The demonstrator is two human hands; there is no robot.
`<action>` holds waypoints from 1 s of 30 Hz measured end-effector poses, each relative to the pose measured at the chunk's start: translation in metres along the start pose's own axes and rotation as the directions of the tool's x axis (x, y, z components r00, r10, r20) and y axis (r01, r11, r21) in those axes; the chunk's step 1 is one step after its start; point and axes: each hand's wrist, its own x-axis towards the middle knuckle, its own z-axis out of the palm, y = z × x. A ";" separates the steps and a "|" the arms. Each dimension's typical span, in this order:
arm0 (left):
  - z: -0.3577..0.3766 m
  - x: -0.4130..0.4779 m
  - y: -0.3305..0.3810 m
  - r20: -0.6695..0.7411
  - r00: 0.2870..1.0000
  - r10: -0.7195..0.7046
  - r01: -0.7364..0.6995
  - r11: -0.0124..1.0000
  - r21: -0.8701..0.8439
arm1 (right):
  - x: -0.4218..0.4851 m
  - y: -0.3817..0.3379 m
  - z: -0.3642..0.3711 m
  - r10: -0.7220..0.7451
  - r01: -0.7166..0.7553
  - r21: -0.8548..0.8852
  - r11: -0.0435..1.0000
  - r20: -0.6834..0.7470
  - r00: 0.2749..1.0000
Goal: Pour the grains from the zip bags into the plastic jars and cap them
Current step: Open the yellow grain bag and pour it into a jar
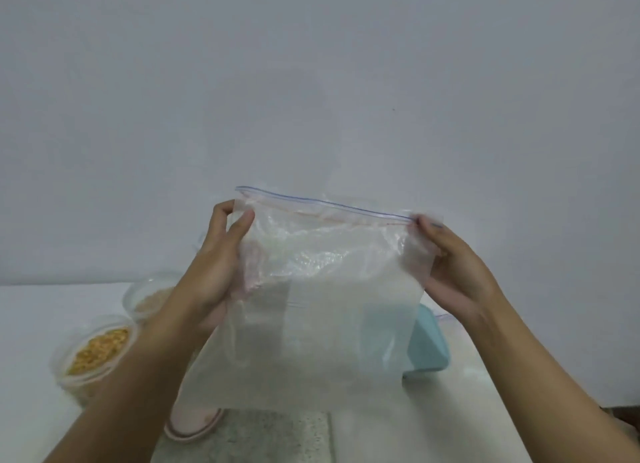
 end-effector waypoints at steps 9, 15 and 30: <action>0.064 -0.023 -0.083 -0.055 0.997 -0.053 0.063 0.975 0.213 | -0.019 -0.009 -0.087 -0.061 -0.065 -0.541 0.838 -0.212 0.975; 0.079 -0.035 -0.123 -0.080 0.966 -0.246 0.258 0.938 0.232 | -0.017 0.012 -0.135 -0.001 -0.227 -0.607 0.762 -0.351 0.936; 0.081 -0.021 -0.190 -0.105 0.851 -0.514 0.522 0.808 0.275 | -0.011 0.059 -0.169 -0.074 -0.243 -0.651 0.719 -0.420 0.905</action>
